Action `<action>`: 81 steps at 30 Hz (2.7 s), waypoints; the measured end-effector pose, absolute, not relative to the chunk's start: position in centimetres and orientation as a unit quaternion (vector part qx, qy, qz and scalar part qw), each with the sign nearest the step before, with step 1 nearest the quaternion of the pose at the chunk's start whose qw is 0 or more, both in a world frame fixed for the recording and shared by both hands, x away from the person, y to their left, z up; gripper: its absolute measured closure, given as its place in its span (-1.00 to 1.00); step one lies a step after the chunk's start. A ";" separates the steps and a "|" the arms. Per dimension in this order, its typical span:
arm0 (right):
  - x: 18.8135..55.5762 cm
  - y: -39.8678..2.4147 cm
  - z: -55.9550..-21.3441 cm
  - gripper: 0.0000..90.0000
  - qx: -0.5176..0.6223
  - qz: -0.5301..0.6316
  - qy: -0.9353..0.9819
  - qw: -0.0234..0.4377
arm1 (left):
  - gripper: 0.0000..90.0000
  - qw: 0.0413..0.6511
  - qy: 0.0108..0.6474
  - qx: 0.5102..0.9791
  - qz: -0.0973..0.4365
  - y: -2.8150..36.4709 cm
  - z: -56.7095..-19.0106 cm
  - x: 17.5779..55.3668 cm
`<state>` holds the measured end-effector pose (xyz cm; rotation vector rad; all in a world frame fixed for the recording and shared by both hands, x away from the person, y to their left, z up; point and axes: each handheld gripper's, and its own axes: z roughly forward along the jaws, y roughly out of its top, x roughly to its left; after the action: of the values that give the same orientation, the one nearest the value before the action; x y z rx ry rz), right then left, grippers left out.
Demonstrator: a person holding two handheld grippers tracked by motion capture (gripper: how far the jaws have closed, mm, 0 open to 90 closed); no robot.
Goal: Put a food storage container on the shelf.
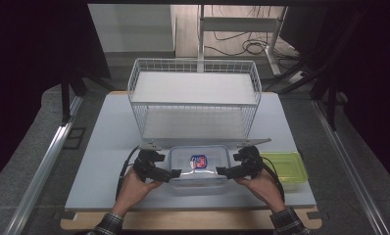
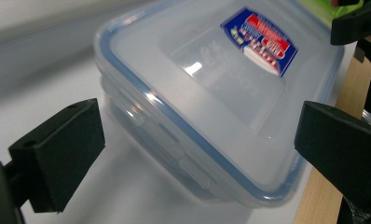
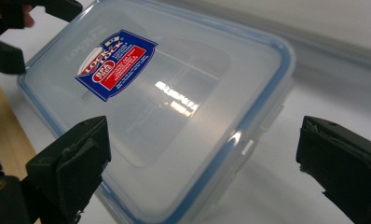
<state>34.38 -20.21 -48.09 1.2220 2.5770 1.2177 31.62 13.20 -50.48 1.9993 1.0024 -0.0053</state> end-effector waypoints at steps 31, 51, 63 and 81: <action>33.9 -22.4 -48.1 -0.22 0.400 0.418 0.812 -0.080 | -0.19 0.478 0.421 0.769 -0.050 14.4 -50.3 29.5; 32.9 -23.5 -48.2 0.11 0.431 0.455 0.773 -0.098 | 0.07 0.516 0.449 0.725 -0.080 15.5 -50.8 29.1; 32.3 -22.4 -47.3 0.17 0.417 0.462 0.781 -0.059 | 0.09 0.524 0.457 0.715 -0.064 16.3 -49.9 29.6; 33.2 -22.0 -44.0 0.16 0.399 0.492 0.773 -0.030 | 0.10 0.534 0.437 0.724 -0.032 16.8 -46.0 30.4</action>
<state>33.21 -21.99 -44.00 1.2771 2.4754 1.5772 30.38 16.77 -45.99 1.7248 1.0408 -0.0753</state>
